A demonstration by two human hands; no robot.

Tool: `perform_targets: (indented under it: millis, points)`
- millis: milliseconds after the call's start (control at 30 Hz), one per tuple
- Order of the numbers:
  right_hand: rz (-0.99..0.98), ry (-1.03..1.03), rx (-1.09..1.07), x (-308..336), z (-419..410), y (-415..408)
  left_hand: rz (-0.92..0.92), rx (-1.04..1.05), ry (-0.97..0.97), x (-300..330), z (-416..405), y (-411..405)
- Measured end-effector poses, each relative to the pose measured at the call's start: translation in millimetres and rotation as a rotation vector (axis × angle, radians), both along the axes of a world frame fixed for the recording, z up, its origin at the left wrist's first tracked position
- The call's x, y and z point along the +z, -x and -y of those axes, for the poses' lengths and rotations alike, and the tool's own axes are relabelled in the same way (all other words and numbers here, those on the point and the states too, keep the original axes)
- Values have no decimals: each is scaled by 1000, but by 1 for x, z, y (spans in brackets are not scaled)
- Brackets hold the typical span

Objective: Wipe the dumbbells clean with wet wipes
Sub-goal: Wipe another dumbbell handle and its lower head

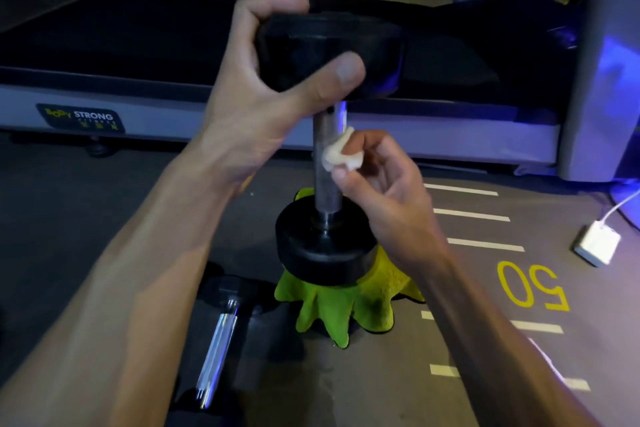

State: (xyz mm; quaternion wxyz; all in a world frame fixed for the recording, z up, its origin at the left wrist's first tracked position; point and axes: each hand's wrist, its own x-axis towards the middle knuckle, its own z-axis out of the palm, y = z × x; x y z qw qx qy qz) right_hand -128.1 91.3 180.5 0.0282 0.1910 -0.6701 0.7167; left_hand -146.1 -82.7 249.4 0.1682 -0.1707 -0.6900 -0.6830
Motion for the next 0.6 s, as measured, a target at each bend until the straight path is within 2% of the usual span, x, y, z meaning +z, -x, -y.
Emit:
perform_targets:
  millis: [267, 400, 500, 600]
  points:
    - [-111, -35, -80, 0, -5, -18, -120, -12, -175, -8, -27, -26]
    - [-122, 34, -151, 4, -13, -25, -119, -17, -219, -4, -47, -32]
    - [-138, 10, -141, 7, -24, -24, -85, -50, -272, -5, -54, -28]
    - [-77, 4, -138, 11, -33, -22, -73, -4, -209, -6, -56, -20]
